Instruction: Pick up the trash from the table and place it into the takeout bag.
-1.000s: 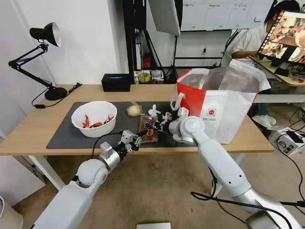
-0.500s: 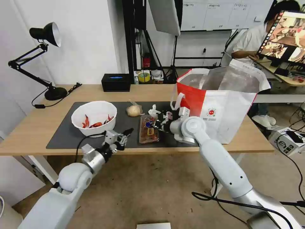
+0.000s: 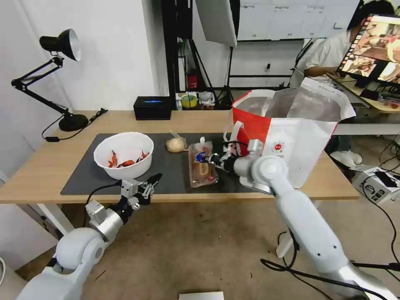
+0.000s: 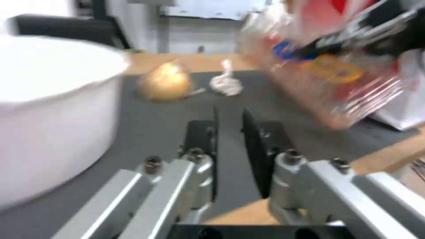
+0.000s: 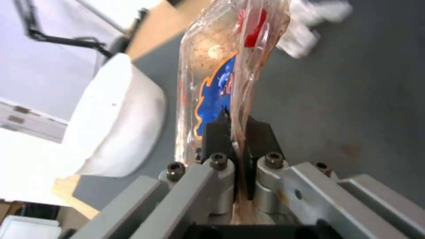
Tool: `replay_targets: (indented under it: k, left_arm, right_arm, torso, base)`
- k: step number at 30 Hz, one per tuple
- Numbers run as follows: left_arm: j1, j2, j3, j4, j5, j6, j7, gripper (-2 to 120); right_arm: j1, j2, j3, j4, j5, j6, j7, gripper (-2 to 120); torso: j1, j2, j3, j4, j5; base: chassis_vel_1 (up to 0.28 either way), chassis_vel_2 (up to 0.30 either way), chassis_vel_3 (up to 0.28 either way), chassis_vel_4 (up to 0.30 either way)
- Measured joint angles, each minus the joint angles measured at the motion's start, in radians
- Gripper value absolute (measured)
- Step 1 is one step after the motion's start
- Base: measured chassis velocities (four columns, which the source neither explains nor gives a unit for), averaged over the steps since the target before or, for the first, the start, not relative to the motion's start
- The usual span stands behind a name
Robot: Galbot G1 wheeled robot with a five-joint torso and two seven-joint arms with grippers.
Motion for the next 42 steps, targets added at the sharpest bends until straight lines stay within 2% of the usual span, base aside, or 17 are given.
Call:
replay_targets:
  k: [1,5,7,9,11,12,13,15,16,19,27,32,42]
  left_arm:
    - [0.022,-0.016,-0.016,-0.008,-0.003,-0.002,-0.016,30]
    - [0.079,-0.068,-0.063,-0.033,-0.021,-0.003,-0.053,46]
    - [0.086,-0.075,-0.070,-0.036,-0.022,-0.003,-0.056,49]
    - [0.111,-0.101,-0.092,-0.051,-0.023,-0.003,-0.067,61]
    - [0.124,-0.118,-0.102,-0.060,-0.021,-0.003,-0.069,71]
    - [0.124,-0.118,-0.102,-0.060,-0.021,-0.003,-0.069,71]
    - [0.129,-0.126,-0.106,-0.063,-0.020,-0.004,-0.070,76]
    - [0.137,-0.136,-0.112,-0.066,-0.020,-0.004,-0.072,84]
    - [0.137,-0.136,-0.112,-0.066,-0.020,-0.004,-0.072,84]
    - [0.144,-0.139,-0.117,-0.072,-0.021,-0.004,-0.073,97]
    - [0.140,-0.139,-0.106,-0.072,-0.022,-0.004,-0.073,100]
    - [0.129,-0.140,-0.087,-0.064,-0.022,-0.004,-0.073,100]
    - [0.121,-0.136,-0.072,-0.060,-0.023,0.000,-0.074,100]
  right_arm:
    - [0.000,-0.003,0.002,0.011,-0.015,0.011,-0.026,0]
    - [0.009,-0.008,0.008,0.050,-0.058,0.058,-0.114,0]
    - [0.013,-0.008,0.009,0.057,-0.062,0.069,-0.124,0]
    - [0.033,-0.006,0.013,0.081,-0.076,0.138,-0.159,0]
    - [0.049,-0.001,0.015,0.097,-0.086,0.212,-0.162,0]
    - [0.049,-0.001,0.015,0.097,-0.086,0.212,-0.162,0]
    - [0.057,0.002,0.015,0.103,-0.095,0.251,-0.157,0]
    - [0.069,0.005,0.019,0.118,-0.115,0.322,-0.132,0]
    - [0.069,0.005,0.019,0.118,-0.115,0.322,-0.132,0]
    - [0.080,0.006,0.032,0.139,-0.153,0.414,-0.081,0]
    - [0.114,-0.018,0.069,0.154,-0.211,0.497,0.020,0]
    - [0.154,-0.080,0.115,0.116,-0.268,0.558,0.131,0]
    - [0.141,-0.137,0.147,0.063,-0.335,0.551,0.188,0]
  torso:
    - [0.000,0.000,0.000,0.0005,-0.0001]
    - [0.000,0.000,0.000,0.0000,-0.0002]
    - [0.000,0.000,0.000,-0.0001,-0.0002]
    - [0.000,0.000,0.000,-0.0001,-0.0002]
    - [0.000,0.000,0.000,0.0000,-0.0003]
    - [0.000,0.000,0.000,0.0000,-0.0003]
    - [0.000,0.000,0.000,0.0000,-0.0002]
    - [0.000,0.000,0.000,0.0000,-0.0003]
    - [0.000,0.000,0.000,0.0000,-0.0003]
    - [0.000,0.000,0.000,-0.0001,-0.0002]
    - [0.000,0.000,0.000,-0.0001,-0.0001]
    - [0.000,0.000,0.000,-0.0002,0.0000]
    - [0.000,0.000,0.000,-0.0003,0.0000]
  base:
    - [0.000,0.000,0.000,0.000]
    - [0.000,0.000,0.000,0.000]
    - [0.000,0.000,0.000,0.000]
    - [0.000,0.000,0.000,0.000]
    - [0.000,0.000,0.000,0.000]
    - [0.000,0.000,0.000,0.000]
    - [0.000,0.000,0.000,0.000]
    - [0.000,0.000,0.000,0.000]
    - [0.000,0.000,0.000,0.000]
    - [0.000,0.000,0.000,0.000]
    - [0.000,0.000,0.000,0.000]
    - [0.000,0.000,0.000,0.000]
    - [0.000,0.000,0.000,0.000]
